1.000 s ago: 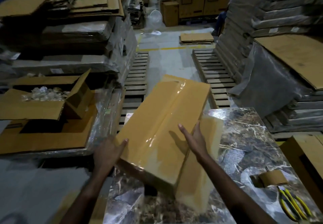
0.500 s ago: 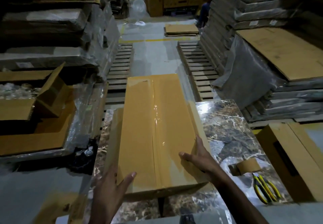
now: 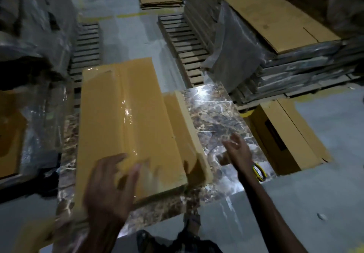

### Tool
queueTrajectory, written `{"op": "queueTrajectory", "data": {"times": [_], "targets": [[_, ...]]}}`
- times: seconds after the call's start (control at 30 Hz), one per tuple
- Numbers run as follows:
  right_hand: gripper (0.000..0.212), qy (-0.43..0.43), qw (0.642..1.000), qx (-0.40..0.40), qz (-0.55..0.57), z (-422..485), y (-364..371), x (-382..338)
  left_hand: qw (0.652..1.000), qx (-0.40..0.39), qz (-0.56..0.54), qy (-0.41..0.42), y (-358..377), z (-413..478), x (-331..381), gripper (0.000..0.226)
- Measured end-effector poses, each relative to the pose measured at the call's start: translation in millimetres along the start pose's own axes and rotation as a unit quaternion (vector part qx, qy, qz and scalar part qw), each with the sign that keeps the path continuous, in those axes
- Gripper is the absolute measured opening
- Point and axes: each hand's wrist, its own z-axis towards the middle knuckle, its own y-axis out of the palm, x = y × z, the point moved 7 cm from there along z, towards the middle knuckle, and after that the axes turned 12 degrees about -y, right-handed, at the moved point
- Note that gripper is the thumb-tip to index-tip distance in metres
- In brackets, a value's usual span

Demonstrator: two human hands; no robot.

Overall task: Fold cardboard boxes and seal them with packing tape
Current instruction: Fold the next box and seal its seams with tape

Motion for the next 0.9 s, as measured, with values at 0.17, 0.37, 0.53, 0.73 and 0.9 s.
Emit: {"op": "queueTrajectory", "data": {"times": [0.17,0.37,0.53,0.73,0.9], "targets": [[0.053,0.026,0.966,0.021,-0.256,38.6,-83.6,108.9,0.954,-0.287,-0.062,0.064,169.5,-26.6,120.7,0.025],[0.074,0.026,0.87,-0.161,-0.465,43.1,-67.7,192.8,0.883,-0.461,0.042,-0.082,380.1,-33.1,130.5,0.069],[0.054,0.031,0.86,-0.12,-0.494,40.3,-58.7,201.7,0.87,-0.482,0.104,-0.026,434.6,-51.1,132.0,0.065],[0.032,0.003,0.911,-0.136,-0.389,47.5,-74.2,191.4,0.863,-0.473,0.175,-0.038,450.2,-50.0,124.0,0.05],[0.013,-0.031,0.931,-0.148,-0.332,44.9,-85.2,140.7,0.888,-0.436,0.072,-0.127,419.6,-49.3,105.5,0.041]]}}
